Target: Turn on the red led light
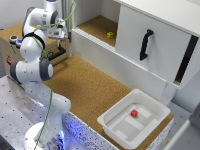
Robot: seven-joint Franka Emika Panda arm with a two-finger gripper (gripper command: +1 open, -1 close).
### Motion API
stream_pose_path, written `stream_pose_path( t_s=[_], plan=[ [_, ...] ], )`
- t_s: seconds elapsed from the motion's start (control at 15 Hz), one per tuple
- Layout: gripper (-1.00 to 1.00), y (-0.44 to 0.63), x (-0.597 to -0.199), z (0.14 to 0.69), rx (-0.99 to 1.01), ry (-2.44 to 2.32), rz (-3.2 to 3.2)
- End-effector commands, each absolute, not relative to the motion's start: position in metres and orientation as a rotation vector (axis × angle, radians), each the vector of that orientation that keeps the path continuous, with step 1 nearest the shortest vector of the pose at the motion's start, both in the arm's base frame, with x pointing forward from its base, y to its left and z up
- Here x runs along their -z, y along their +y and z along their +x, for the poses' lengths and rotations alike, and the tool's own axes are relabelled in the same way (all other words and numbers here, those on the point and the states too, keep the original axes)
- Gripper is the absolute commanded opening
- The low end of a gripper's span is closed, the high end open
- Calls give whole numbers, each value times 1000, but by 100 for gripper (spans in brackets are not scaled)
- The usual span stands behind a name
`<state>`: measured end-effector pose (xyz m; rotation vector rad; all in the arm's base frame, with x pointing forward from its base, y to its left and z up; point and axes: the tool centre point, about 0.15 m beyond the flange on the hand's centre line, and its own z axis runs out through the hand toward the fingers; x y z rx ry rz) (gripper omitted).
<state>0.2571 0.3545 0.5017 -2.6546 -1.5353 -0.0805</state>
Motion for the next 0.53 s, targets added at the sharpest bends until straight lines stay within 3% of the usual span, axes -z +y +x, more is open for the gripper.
stream_pose_path(
  t_s=[0.0, 0.47],
  plan=[
    [100, 433, -518, 229, -72, -1819, -2631],
    [100, 538, -529, 200, -36, -1906, -2671]
  ],
)
